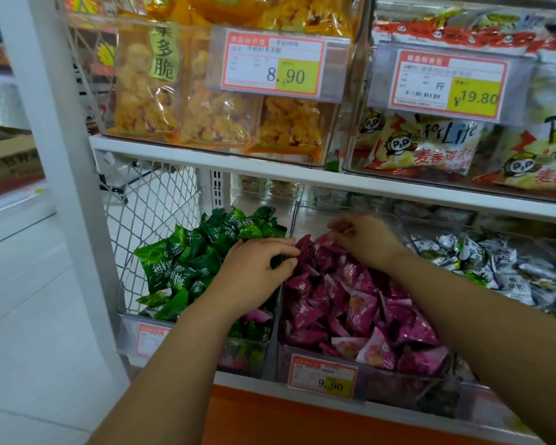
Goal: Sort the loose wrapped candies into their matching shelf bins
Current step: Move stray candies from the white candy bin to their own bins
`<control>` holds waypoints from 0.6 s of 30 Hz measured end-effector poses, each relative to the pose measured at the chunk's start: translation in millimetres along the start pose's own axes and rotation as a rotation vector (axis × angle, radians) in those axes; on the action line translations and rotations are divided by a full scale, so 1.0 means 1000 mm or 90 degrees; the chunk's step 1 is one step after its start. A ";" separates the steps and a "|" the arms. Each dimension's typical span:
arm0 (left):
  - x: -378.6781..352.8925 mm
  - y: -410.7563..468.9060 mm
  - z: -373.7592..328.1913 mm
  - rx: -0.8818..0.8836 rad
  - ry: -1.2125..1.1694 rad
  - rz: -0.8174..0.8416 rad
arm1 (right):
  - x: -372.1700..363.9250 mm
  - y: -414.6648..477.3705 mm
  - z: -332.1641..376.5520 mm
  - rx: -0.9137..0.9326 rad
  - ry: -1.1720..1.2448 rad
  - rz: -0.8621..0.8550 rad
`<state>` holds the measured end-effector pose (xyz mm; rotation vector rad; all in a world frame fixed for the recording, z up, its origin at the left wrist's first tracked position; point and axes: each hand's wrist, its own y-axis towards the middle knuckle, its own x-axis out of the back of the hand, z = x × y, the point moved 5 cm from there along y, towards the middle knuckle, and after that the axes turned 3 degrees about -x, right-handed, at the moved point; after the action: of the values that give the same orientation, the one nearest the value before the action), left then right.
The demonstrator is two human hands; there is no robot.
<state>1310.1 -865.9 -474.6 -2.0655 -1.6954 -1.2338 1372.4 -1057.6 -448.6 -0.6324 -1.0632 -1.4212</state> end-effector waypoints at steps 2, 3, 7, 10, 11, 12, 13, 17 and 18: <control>0.000 0.000 -0.001 -0.003 0.009 -0.005 | 0.006 -0.013 0.009 0.055 0.046 0.061; 0.000 -0.001 -0.002 -0.005 0.017 -0.009 | 0.015 -0.020 0.009 0.066 0.064 0.054; 0.003 -0.002 -0.017 -0.023 0.091 -0.036 | 0.051 -0.049 -0.016 0.037 0.061 -0.009; 0.002 0.002 -0.040 -0.053 0.102 -0.051 | 0.067 -0.071 -0.047 -0.021 0.006 -0.079; -0.001 0.004 -0.050 -0.058 0.088 -0.044 | 0.068 -0.077 -0.054 -0.034 -0.016 -0.068; -0.006 0.008 -0.060 -0.061 0.071 -0.031 | 0.067 -0.083 -0.060 -0.044 -0.036 -0.037; -0.013 0.013 -0.070 -0.061 0.053 -0.012 | 0.065 -0.089 -0.066 -0.051 -0.054 0.003; -0.057 0.045 -0.094 -0.042 -0.002 0.125 | 0.065 -0.107 -0.075 -0.023 -0.005 0.082; -0.069 0.053 -0.099 -0.041 0.001 0.159 | 0.064 -0.110 -0.077 -0.019 0.030 0.093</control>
<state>1311.2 -993.4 -442.1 -2.2303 -1.3606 -1.2225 1271.8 -1166.9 -452.1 -0.6810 -0.9414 -1.3198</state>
